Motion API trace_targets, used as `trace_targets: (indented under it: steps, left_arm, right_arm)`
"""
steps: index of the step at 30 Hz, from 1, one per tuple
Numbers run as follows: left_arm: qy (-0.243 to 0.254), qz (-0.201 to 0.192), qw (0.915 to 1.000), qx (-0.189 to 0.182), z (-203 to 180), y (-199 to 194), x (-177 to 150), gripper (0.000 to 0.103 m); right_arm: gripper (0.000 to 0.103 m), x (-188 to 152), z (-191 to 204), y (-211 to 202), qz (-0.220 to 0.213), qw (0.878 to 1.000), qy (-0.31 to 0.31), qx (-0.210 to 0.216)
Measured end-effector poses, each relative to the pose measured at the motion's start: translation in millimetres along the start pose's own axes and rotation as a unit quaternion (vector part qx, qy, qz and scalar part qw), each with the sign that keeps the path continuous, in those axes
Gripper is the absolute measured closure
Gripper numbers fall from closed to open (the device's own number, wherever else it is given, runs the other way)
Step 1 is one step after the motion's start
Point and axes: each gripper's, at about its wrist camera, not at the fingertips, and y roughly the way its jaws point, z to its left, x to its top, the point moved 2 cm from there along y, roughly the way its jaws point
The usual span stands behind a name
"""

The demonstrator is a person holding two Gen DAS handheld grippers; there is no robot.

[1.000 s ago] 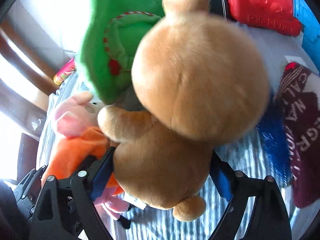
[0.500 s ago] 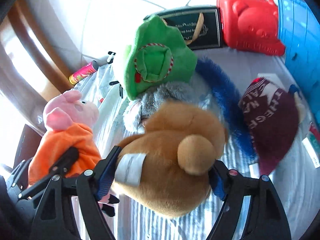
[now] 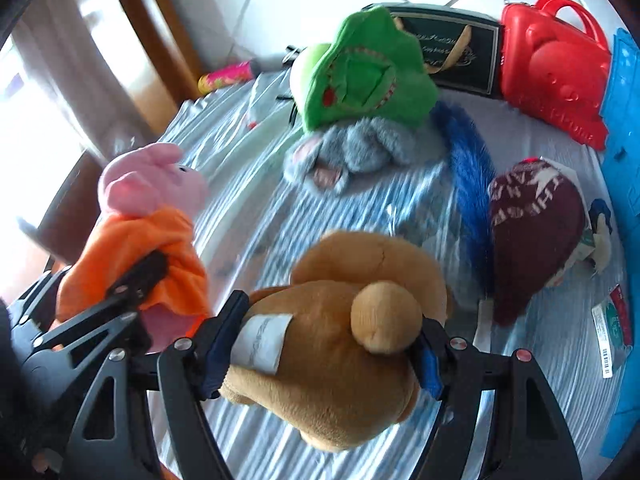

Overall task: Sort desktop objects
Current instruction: 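Grasp the pink pig plush with the left gripper while the right gripper grasps the brown bear, then carry the pink pig and brown bear over the blue bin with both grippers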

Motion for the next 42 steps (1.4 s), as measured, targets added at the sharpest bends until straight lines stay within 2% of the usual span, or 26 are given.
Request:
trace_targets:
  steps: [3,6,10,14,18,20,25,29,35,42]
  left_arm:
    - [0.008,0.028,0.9996,0.002,-9,4,-29,0.046]
    - [0.041,0.043,0.9983,0.0,-19,9,-51,0.045]
    - [0.073,0.053,0.9959,-0.004,-30,15,-71,0.045]
    - [0.082,0.049,0.9954,-0.01,-30,15,-78,0.04]
    - [0.084,0.048,0.9952,-0.012,-31,18,-75,0.034]
    - [0.083,0.049,0.9953,-0.011,-32,21,-75,0.032]
    - [0.072,0.054,0.9959,-0.007,-25,30,-77,0.028]
    - [0.058,0.048,0.9971,-0.015,-18,27,-79,0.039]
    - [0.057,0.033,0.9977,-0.02,-15,11,-79,0.044]
    - [0.071,-0.015,0.997,-0.028,-16,-25,-67,0.045]
  right_arm:
    - [0.03,-34,-4,3,0.03,0.999,-0.01,-0.017]
    - [0.03,-63,-20,8,0.047,0.998,0.029,-0.005]
    - [0.026,-69,-20,5,0.046,0.998,0.043,-0.018]
    - [0.013,-65,-16,11,0.06,0.996,0.049,-0.038]
    - [0.002,-67,-19,23,0.091,0.993,0.064,-0.027]
    - [0.0,-68,-22,29,0.101,0.992,0.074,-0.016]
    - [0.0,-70,-20,46,0.115,0.99,0.077,0.01]
    - [0.001,-71,-13,50,0.102,0.993,0.064,0.004]
    - [0.017,-67,2,28,0.065,0.997,0.034,-0.027]
    - [0.026,-62,16,-8,0.013,0.998,0.016,-0.056]
